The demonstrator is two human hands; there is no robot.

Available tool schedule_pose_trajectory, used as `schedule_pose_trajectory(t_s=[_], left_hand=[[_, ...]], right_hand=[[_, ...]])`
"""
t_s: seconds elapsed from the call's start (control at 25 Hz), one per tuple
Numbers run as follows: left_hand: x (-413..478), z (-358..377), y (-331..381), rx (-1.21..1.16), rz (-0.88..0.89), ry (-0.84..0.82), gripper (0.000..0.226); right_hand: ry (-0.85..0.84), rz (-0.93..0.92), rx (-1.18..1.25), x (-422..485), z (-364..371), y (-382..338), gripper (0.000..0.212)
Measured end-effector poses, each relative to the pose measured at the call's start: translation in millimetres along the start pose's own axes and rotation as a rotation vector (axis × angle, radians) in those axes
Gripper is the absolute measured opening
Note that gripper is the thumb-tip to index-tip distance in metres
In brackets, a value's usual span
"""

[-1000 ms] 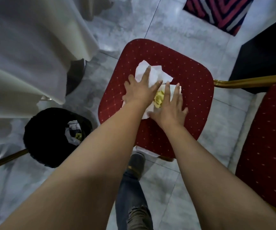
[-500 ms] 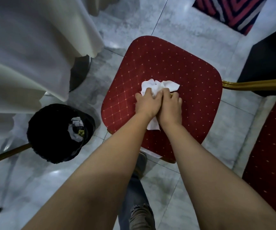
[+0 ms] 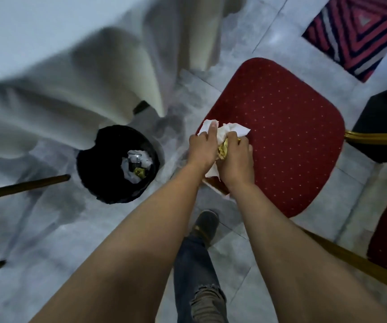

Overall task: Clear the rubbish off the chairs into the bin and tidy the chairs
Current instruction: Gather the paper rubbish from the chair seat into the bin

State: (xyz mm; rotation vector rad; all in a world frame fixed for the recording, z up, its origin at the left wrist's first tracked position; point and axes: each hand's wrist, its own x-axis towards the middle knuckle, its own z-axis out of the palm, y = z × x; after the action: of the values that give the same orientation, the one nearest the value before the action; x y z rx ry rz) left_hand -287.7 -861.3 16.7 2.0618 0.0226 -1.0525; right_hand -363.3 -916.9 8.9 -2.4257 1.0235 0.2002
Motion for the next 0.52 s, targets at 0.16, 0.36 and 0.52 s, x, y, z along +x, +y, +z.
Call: schedule_pose_trajectory(t_s=[0.16, 0.36, 0.52], left_hand=[[-5.8, -85.7, -70.2, -0.102, -0.07, 0.006, 0.062], [-7.2, -168.4, -156.1, -0.083, -0.161, 0.021, 0.056], [8.9, -215.9, -211.8, -0.203, -0.237, 0.081, 0.059]], right_hand=[[-0.103, -0.062, -0.007, -38.4, 56.4, -72.7, 0.051], [-0.227, -0.097, 0.002, -70.5, 136.1, -141.4, 0.052], [-0.319, -0.088, -0.001, -73.4, 190.8, -183.2, 0.058]])
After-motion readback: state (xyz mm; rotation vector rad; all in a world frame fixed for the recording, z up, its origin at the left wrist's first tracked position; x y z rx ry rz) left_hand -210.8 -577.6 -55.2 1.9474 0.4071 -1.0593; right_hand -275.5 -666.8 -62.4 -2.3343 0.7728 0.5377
